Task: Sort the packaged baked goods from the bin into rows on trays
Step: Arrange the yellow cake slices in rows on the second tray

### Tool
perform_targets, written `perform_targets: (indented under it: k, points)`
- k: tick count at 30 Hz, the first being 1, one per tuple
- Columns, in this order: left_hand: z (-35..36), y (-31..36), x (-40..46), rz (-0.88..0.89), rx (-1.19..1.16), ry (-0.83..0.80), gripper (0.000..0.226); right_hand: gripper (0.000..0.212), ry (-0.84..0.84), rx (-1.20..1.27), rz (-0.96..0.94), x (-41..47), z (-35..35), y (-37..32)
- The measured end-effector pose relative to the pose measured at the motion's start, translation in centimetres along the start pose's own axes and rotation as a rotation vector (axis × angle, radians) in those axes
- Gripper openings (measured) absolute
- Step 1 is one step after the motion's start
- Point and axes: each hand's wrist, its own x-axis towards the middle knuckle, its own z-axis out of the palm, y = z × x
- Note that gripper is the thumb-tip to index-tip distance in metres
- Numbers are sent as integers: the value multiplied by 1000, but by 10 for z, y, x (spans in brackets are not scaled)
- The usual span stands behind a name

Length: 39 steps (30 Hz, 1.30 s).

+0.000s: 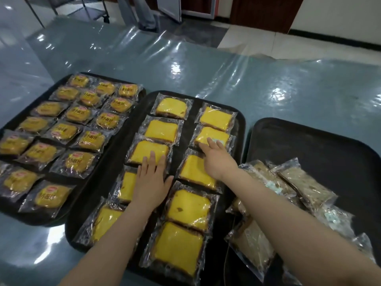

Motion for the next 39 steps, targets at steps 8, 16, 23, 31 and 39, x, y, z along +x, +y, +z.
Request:
perform_targets:
  k: [8,16,23,31,39]
  points:
    - [4,-5,10,4,35,-58,72,63,-84,-64,28,11,14,10]
    - [-4,4,13,-16,28,-1,70,50,4,-26,-37,17,-1,16]
    - [-17,13,75,1,10,21,69,62,43,27,59,58,-25,32]
    - [-3,8,111,22,120,-31,73,59,11,-43,73,91,-21,53]
    - [-12,4,108,78,130,-72,75,58,47,20,66,80,-25,57]
